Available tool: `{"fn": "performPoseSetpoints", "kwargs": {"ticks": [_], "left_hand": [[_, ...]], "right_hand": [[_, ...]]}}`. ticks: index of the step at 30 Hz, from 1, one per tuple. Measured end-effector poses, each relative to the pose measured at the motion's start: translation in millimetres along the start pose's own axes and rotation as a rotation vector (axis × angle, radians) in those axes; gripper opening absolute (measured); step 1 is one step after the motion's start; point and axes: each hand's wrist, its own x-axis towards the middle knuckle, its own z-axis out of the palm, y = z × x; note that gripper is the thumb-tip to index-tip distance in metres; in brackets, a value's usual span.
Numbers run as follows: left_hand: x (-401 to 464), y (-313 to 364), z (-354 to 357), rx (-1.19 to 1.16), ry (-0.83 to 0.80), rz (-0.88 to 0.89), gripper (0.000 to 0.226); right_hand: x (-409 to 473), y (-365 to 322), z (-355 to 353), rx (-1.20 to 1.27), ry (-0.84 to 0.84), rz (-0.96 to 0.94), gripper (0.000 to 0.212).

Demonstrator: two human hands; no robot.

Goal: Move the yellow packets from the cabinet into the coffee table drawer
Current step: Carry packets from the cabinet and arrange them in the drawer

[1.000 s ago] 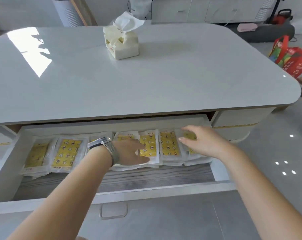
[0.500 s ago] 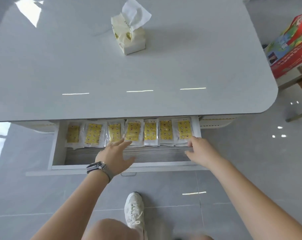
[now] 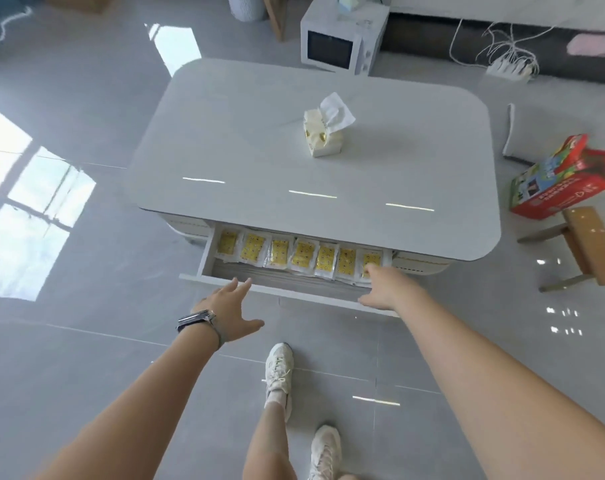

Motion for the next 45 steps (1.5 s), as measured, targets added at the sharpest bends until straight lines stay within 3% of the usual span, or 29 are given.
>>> {"fn": "performPoseSetpoints", "kwargs": {"ticks": [9, 13, 17, 20, 23, 29, 34, 39, 45], "left_hand": [[-166, -63, -52, -0.124, 0.022, -0.112, 0.088], [-231, -107, -37, -0.102, 0.097, -0.214, 0.078], [-268, -167, -9, -0.242, 0.091, -0.323, 0.077], [-291, -225, 0, -0.349, 0.099, -0.406, 0.075], [-314, -298, 5, -0.416, 0.095, -0.496, 0.077], [-348, -420, 21, -0.484, 0.151, -0.629, 0.079], [-371, -491, 45, -0.61, 0.042, -0.691, 0.08], [-390, -567, 69, -0.739, 0.074, -0.807, 0.081], [-402, -663, 68, -0.899, 0.093, -1.001, 0.082]], "right_hand": [[-143, -70, -82, -0.251, 0.07, -0.15, 0.054], [-179, -131, -71, -0.315, 0.073, -0.222, 0.054], [-199, -223, -23, -0.386, 0.056, -0.374, 0.053], [-208, -305, 4, -0.326, 0.016, -0.462, 0.074], [-214, -397, 19, -0.375, 0.014, -0.565, 0.081], [-222, -532, 41, -0.496, 0.079, -0.662, 0.083], [-227, -617, 54, -0.587, 0.092, -0.694, 0.085], [-220, -723, 67, -0.69, 0.118, -0.811, 0.081], [-203, -885, 81, -0.893, 0.11, -0.965, 0.082]]}}
